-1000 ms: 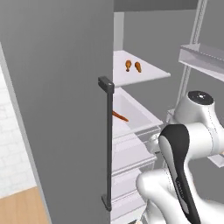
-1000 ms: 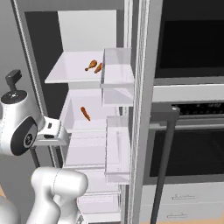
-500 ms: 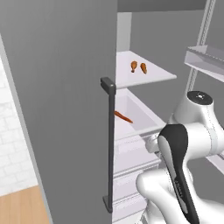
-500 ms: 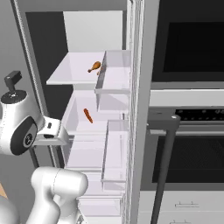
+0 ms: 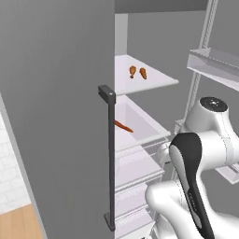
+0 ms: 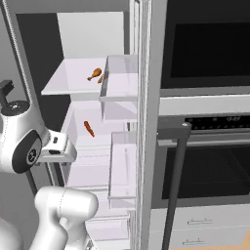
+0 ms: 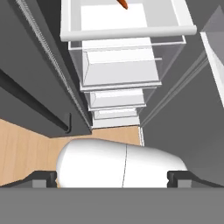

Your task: Place one carrot and one chicken drumstick in each tupperware on the nearby counter, to pack two identical lunches.

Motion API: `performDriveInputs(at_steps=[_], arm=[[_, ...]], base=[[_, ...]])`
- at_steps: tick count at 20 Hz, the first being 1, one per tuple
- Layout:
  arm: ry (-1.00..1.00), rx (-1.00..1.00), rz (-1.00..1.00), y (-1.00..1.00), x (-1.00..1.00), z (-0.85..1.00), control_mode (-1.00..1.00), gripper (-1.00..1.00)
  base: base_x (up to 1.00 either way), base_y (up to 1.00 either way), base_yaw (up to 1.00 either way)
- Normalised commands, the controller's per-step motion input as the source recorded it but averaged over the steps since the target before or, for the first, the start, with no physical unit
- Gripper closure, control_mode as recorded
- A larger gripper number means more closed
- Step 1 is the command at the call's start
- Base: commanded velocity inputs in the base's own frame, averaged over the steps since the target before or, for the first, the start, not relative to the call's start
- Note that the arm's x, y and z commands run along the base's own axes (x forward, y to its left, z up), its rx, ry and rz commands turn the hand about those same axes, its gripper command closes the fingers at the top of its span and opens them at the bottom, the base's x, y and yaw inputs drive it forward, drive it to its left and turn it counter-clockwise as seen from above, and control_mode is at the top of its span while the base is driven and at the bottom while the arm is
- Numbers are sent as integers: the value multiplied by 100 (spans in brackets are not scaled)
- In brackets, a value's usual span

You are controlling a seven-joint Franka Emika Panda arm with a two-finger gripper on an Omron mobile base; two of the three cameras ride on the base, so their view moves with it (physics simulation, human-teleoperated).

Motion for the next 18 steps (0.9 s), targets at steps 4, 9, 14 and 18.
performDriveInputs(at_steps=[4, 9, 14, 18], arm=[[0, 0, 0, 0, 0, 0, 100, -100], [0, 0, 0, 0, 0, 0, 100, -100], [0, 2, 12, -2, 58, -7, -100, -100], [-2, 1, 31, 0, 100, 0, -100, -100]], base=[[0, -19, -8], [0, 0, 0], [7, 0, 0], [0, 0, 0]])
